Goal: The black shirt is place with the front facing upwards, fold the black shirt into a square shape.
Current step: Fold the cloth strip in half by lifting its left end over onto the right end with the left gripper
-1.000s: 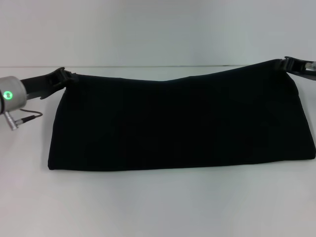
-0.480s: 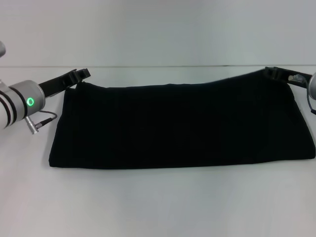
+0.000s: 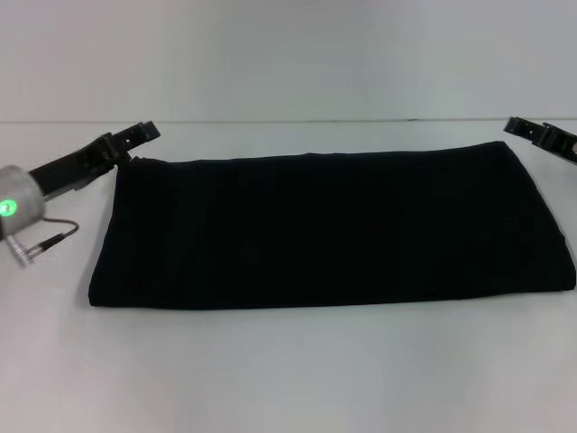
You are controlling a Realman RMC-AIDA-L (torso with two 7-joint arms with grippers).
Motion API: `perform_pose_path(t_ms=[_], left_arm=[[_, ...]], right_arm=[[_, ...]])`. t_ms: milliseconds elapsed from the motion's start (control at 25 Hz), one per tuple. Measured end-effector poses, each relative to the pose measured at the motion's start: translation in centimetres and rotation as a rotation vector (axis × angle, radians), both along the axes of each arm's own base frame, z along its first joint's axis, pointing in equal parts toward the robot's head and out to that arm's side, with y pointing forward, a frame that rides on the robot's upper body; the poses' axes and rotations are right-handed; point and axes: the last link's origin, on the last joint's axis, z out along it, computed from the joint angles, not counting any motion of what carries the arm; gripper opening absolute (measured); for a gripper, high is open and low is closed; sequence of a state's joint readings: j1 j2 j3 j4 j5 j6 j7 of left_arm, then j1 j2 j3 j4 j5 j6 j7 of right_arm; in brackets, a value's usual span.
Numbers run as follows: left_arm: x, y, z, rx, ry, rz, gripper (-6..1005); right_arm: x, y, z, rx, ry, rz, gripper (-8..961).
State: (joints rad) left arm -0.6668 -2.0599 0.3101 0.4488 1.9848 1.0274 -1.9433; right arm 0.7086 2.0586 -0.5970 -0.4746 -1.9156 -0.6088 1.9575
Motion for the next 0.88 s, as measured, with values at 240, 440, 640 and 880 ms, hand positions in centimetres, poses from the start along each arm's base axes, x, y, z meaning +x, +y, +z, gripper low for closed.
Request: perform_pose_path(t_ms=[240, 440, 640, 880], left_arm=[[-1.1, -3.5, 3.1, -0.214, -0.148, -0.032, 817], [-2.8, -7.0, 4.7, -0.361, -0.219, 0.042, 879], [-4.8, -9.3, 4.4, -0.424, -0.254, 0.192, 878], [-5.5, -10.1, 3.3, -0.45, -0.333, 0.298, 878]], right_arm=[[-2.7, -3.6, -0.9, -0.257, -0.042, 0.446, 807], [-3.4, -7.4, -2.8, -0.393, -0.158, 0.749, 868], [-3.4, -9.5, -5.2, -0.406, -0.262, 0.906, 865], [-3.0, -9.8, -6.2, -0.411, -0.303, 0.913, 863]])
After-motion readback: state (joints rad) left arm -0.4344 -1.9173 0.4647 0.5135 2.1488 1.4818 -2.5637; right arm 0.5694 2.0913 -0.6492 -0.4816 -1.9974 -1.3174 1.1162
